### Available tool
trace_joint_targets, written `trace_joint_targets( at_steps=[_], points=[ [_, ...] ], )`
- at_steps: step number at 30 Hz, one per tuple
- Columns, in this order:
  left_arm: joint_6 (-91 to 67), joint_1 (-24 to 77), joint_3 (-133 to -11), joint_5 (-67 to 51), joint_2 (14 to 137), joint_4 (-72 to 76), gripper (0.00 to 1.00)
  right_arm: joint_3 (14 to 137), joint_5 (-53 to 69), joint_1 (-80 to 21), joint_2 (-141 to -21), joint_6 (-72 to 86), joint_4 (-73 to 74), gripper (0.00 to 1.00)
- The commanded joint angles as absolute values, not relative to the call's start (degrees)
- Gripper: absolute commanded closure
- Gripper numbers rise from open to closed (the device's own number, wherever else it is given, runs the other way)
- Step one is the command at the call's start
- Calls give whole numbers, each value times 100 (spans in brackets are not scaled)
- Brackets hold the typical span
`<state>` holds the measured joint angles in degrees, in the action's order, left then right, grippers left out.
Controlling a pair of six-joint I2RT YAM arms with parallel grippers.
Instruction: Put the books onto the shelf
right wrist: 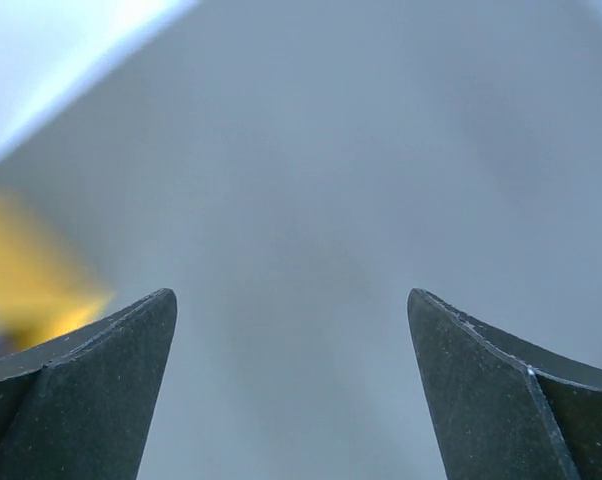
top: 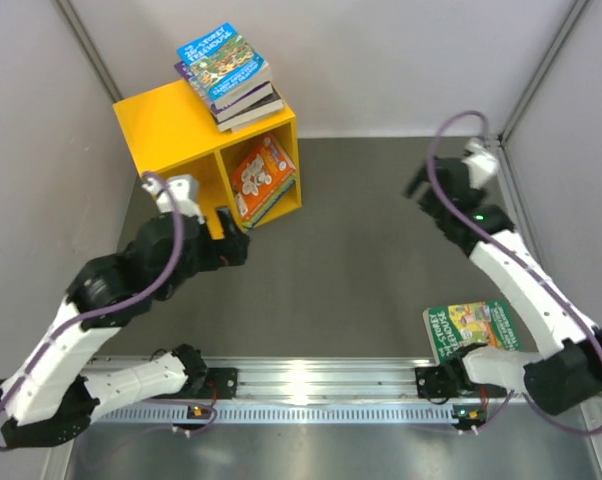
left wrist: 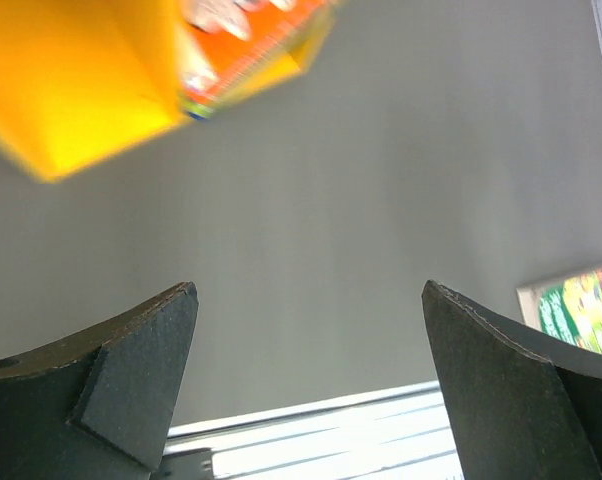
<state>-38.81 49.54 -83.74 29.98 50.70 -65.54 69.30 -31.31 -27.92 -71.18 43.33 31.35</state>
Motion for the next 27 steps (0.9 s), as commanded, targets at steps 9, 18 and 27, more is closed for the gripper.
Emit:
trace_joint_targets(
  at_steps=[9,18,27],
  points=[
    [-3683,4948,-7866,450,6801,-4210,2,5028,-1038,2563,-6864,3806,5362,0],
    [-3595,4948,-7568,-220,6917,-4016,2,4984,-1933,3805,-6996,3700,5221,0],
    [-3568,4948,-7515,-53,6417,-4622,2,3762,-1503,3937,-7110,3753,3587,3]
  ],
)
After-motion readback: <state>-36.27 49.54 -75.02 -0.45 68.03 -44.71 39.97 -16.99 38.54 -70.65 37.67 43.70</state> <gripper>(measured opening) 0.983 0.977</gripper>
